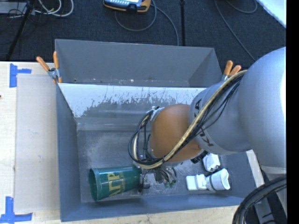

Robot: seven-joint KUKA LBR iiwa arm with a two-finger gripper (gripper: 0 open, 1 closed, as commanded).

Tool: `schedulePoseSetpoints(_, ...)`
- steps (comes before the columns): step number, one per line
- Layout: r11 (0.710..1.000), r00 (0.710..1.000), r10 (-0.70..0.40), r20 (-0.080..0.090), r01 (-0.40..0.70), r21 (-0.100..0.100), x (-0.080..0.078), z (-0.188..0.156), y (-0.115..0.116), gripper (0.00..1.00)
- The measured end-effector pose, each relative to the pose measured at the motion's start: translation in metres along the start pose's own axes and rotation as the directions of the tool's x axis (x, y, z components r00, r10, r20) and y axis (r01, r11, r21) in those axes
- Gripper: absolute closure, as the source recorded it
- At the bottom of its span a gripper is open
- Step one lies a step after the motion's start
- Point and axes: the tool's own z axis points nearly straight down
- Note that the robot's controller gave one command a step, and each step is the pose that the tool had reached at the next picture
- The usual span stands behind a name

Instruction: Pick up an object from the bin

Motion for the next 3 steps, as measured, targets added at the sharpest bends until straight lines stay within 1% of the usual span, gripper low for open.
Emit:
schedulePoseSetpoints(1, 1.0, 1.0, 0.001, -0.001, -0.001, 0.0, 0.0001, 0.0002, -0.0001, 0.0)
schedulePoseSetpoints(2, 1.0, 1.0, 0.003, -0.001, -0.003, 0.0, 0.0002, 0.0003, -0.0001, 1.0)
schedulePoseSetpoints(3, 1.0, 1.0, 0.004, -0.001, -0.004, 0.0, 0.0002, 0.0003, -0.0001, 1.0)
